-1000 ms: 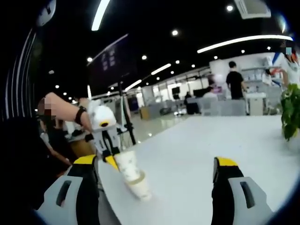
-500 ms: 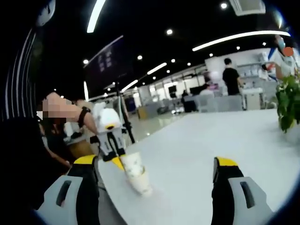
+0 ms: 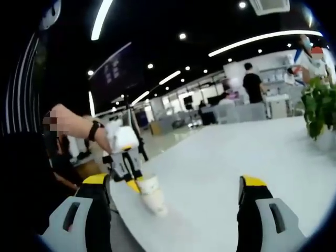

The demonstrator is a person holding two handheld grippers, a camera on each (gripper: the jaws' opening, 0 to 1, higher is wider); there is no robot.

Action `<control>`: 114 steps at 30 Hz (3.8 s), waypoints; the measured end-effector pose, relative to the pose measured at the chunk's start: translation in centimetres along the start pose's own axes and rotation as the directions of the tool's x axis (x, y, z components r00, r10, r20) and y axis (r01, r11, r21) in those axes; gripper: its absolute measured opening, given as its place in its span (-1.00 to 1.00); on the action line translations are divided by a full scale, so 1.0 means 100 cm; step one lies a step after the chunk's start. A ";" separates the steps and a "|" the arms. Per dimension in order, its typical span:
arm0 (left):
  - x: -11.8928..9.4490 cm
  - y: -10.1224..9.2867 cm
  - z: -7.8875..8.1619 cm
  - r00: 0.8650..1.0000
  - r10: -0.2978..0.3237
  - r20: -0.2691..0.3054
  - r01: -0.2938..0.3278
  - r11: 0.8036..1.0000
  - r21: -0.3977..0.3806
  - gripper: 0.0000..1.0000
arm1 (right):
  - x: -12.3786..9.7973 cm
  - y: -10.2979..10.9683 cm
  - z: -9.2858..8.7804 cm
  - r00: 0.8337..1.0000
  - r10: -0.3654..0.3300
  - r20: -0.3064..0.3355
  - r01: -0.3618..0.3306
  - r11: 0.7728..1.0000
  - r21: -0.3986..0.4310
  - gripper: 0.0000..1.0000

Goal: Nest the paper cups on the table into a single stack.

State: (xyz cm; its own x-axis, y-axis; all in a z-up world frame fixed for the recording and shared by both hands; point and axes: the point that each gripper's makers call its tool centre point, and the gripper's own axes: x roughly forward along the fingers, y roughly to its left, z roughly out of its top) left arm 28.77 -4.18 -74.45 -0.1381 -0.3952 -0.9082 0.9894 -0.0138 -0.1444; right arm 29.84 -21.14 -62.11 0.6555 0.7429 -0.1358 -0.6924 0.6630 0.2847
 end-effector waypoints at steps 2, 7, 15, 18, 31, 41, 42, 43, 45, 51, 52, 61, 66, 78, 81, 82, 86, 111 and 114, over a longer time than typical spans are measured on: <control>0.001 0.001 -0.001 1.000 -0.003 -0.006 0.003 1.000 -0.002 -0.97 | 0.001 -0.001 -0.003 1.000 -0.003 -0.003 0.003 1.000 0.002 1.00; 0.002 0.004 -0.004 1.000 -0.013 -0.015 0.013 1.000 -0.008 -0.98 | 0.001 -0.005 -0.005 1.000 -0.016 0.003 0.016 1.000 0.015 1.00; -0.004 0.006 -0.007 0.999 -0.008 -0.031 0.008 1.000 0.020 -0.96 | -0.003 -0.008 -0.004 1.000 -0.024 0.010 0.024 0.999 0.029 1.00; -0.009 0.006 -0.011 1.000 -0.008 -0.027 0.008 1.000 0.015 -0.94 | -0.001 -0.008 -0.002 0.999 -0.025 0.020 0.025 0.999 0.031 1.00; -0.012 0.001 -0.021 0.999 -0.005 -0.035 0.004 1.000 -0.009 -0.84 | 0.004 -0.001 -0.008 1.000 -0.013 0.024 0.013 1.000 0.026 0.99; 0.005 -0.001 -0.020 0.999 0.002 -0.044 -0.001 1.000 0.006 -0.97 | -0.004 -0.001 -0.019 0.999 -0.027 0.017 0.027 0.999 0.026 0.98; 0.006 -0.001 -0.020 0.999 -0.001 -0.046 0.001 1.000 0.005 -0.96 | -0.005 -0.001 -0.021 0.999 -0.027 0.017 0.027 0.999 0.027 0.98; 0.008 -0.001 -0.021 0.999 -0.003 -0.050 0.003 1.000 0.002 -0.96 | -0.007 -0.002 -0.023 1.000 -0.028 0.013 0.028 0.999 0.032 0.98; 0.011 -0.002 -0.022 0.998 -0.005 -0.059 0.005 1.000 0.004 -0.96 | -0.009 -0.001 -0.024 0.999 -0.032 0.013 0.032 0.999 0.033 0.98; 0.009 -0.003 -0.024 0.998 -0.013 -0.064 0.013 1.000 0.003 -0.96 | -0.011 -0.003 -0.025 0.999 -0.037 0.012 0.037 0.999 0.035 0.97; 0.009 -0.004 -0.024 0.998 -0.014 -0.063 0.014 1.000 0.000 -0.96 | -0.011 -0.003 -0.024 0.999 -0.038 0.013 0.037 0.999 0.035 0.97; 0.000 -0.004 -0.028 0.999 -0.004 -0.047 0.004 1.000 -0.009 -0.97 | -0.004 -0.001 -0.022 0.999 -0.030 0.018 0.030 0.999 0.027 0.97; -0.003 -0.005 -0.025 1.000 -0.004 -0.012 0.004 1.000 -0.002 -0.85 | -0.002 0.002 -0.022 1.000 -0.023 0.014 0.023 0.999 0.028 0.97; -0.014 -0.007 -0.017 0.996 0.024 0.090 -0.020 0.999 -0.049 -0.48 | 0.007 0.011 -0.023 1.000 -0.001 -0.004 0.001 1.000 0.026 0.98; -0.016 -0.005 -0.015 0.993 0.043 0.112 -0.037 0.998 -0.060 -0.28 | 0.008 0.013 -0.021 1.000 0.004 -0.002 -0.004 1.000 0.020 0.98; -0.016 -0.005 -0.014 0.992 0.045 0.118 -0.037 0.997 -0.065 -0.24 | 0.008 0.013 -0.021 1.000 0.004 -0.003 -0.004 1.000 0.020 0.97; -0.017 -0.006 -0.012 0.989 0.048 0.143 -0.034 0.995 -0.094 -0.04 | 0.009 0.012 -0.021 1.000 0.006 -0.011 -0.005 1.000 0.021 0.98; -0.056 0.022 -0.011 0.852 0.301 0.429 -0.208 0.946 -0.250 1.00 | 0.033 0.026 -0.018 0.995 0.067 -0.079 -0.069 0.997 -0.025 1.00; -0.054 0.016 -0.017 0.849 0.306 0.431 -0.203 0.941 -0.270 1.00 | 0.037 0.025 -0.018 0.993 0.074 -0.094 -0.078 0.996 -0.036 0.99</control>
State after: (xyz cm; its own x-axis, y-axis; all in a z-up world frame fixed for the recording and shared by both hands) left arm 31.05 -0.48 -70.48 0.2052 -0.7356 -0.6456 0.9473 0.3150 -0.0578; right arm 29.92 -16.57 -63.63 0.5711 0.7954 -0.2029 -0.7517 0.6060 0.2602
